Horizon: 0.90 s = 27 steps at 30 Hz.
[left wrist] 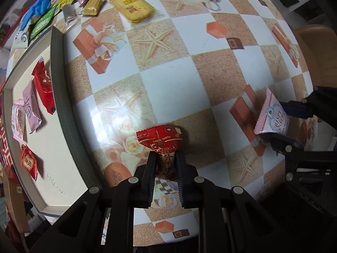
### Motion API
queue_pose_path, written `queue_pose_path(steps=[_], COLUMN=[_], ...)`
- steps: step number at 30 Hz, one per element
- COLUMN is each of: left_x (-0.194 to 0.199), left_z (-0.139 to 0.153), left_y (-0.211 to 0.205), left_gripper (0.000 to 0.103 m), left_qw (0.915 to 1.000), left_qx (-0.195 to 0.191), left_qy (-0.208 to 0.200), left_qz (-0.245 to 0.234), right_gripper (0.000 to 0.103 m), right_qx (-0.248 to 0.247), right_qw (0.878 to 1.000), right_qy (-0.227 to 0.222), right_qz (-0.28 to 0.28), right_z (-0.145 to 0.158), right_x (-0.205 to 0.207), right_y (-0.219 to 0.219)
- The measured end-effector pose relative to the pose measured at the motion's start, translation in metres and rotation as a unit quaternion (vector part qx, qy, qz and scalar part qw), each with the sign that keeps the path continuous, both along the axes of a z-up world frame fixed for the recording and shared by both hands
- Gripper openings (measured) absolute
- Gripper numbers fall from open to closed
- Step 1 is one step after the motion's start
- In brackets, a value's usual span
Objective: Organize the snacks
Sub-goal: 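Carry the red candy in the left tool while the right carries the cranberry bag over the tray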
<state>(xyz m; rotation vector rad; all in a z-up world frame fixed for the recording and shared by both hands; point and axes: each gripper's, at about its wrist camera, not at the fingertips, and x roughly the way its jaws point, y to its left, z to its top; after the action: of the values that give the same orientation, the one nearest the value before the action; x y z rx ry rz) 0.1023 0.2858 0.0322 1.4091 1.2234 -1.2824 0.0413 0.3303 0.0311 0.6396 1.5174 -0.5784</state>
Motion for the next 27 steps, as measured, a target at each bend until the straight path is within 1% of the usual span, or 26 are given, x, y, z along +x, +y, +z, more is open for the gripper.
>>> queue_pose_path(steps=[1,2,4,6,10,12,16,17,18,21,23,27], left_x=[-0.001,0.000,0.008,0.018,0.041,0.045,0.043,0.040,0.039,0.030,0.022,0.021], left_z=[0.002,0.004,0.007,0.007,0.004,0.002,0.008,0.010,0.010,0.022,0.026,0.039], left_y=[0.001,0.001,0.002,0.004,0.015,0.020,0.031,0.031,0.031,0.022,0.020,0.030], left_gripper=[0.019,0.019,0.019,0.018,0.018,0.018,0.018,0.018,0.018,0.018,0.018,0.018], left_qw=[1.0000,0.9997,0.9985,0.9971,0.9890,0.9868,0.9876,0.9888,0.9902,0.9946,0.9960,0.9966], left_qx=[-0.001,-0.004,-0.010,-0.012,-0.012,-0.008,-0.014,-0.017,-0.019,-0.024,-0.029,-0.043], left_qy=[0.008,0.021,0.038,0.045,0.077,0.080,0.077,0.072,0.066,0.042,0.032,0.014], left_qz=[0.001,0.010,0.037,0.060,0.126,0.141,0.136,0.130,0.122,0.092,0.079,0.069], right_gripper=[0.039,0.039,0.039,0.039,0.039,0.039,0.039,0.039,0.039,0.039,0.039,0.039], right_qx=[0.001,0.003,0.008,0.012,0.012,0.015,0.020,0.021,0.020,0.017,0.015,0.018], right_qw=[1.000,1.000,1.000,1.000,0.999,0.999,0.998,0.997,0.997,0.997,0.996,0.995], right_qy=[-0.001,-0.003,-0.008,-0.011,-0.015,-0.018,-0.025,-0.027,-0.030,-0.037,-0.047,-0.062], right_qz=[-0.001,-0.003,-0.012,-0.022,-0.038,-0.049,-0.063,-0.066,-0.068,-0.071,-0.076,-0.081], right_z=[0.000,-0.007,-0.009,-0.009,-0.010,-0.009,-0.008,-0.009,-0.006,-0.003,0.000,0.002], right_x=[-0.001,0.004,-0.002,-0.007,-0.021,-0.036,-0.049,-0.052,-0.066,-0.073,-0.079,-0.082], right_y=[0.002,-0.003,0.000,0.001,-0.004,-0.004,-0.002,-0.001,-0.004,-0.004,-0.009,-0.015])
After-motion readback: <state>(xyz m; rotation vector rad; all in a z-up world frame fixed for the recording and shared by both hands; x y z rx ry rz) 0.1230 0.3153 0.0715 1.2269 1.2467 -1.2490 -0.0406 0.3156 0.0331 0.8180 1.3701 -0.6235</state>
